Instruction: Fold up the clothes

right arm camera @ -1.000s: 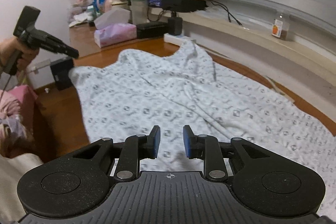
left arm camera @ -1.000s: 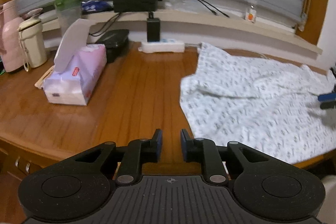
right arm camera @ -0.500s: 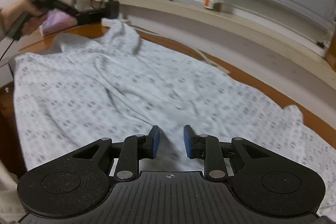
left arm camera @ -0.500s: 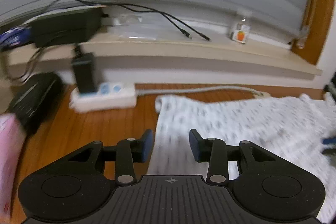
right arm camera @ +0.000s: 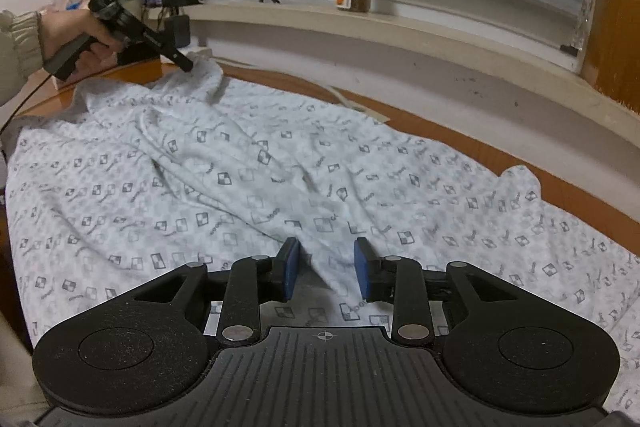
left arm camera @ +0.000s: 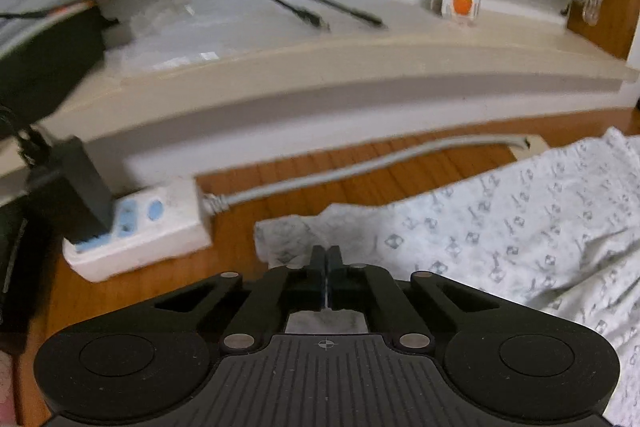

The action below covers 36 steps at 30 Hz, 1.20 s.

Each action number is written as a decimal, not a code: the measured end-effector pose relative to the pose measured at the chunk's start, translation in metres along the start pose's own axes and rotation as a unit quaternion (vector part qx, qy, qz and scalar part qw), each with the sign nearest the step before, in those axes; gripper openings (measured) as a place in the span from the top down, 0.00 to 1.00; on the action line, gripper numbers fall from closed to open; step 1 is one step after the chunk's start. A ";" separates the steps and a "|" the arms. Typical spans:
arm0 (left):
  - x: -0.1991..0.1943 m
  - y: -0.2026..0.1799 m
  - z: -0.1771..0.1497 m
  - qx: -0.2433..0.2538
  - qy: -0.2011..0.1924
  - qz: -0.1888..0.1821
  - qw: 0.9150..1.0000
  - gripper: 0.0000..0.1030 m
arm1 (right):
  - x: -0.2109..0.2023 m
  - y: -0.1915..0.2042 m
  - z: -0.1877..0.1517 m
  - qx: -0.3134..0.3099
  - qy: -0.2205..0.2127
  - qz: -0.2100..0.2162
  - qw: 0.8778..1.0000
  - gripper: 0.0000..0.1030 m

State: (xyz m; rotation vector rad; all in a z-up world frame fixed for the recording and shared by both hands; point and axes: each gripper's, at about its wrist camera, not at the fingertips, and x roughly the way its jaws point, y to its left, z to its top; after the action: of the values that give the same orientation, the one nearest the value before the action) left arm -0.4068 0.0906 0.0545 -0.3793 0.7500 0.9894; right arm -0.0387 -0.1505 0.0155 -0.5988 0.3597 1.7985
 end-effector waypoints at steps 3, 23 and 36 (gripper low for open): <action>-0.026 0.010 0.005 -0.020 -0.062 0.051 0.997 1.00 | -0.002 -0.002 -0.002 0.004 -0.011 0.000 1.000 0.69; -0.009 -0.062 0.004 -0.008 -0.070 0.005 0.997 0.63 | -0.082 -0.105 -0.027 0.066 -0.013 -0.143 0.987 0.68; 0.085 -0.163 0.034 0.026 -0.054 -0.106 0.993 0.58 | -0.091 -0.243 -0.061 0.183 0.023 -0.253 0.950 0.61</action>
State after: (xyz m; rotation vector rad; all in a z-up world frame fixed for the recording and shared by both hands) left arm -0.2254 0.0790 0.0101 -0.3505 0.6220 0.7819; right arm 0.2261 -0.1807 0.0300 -0.4210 0.5064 1.1894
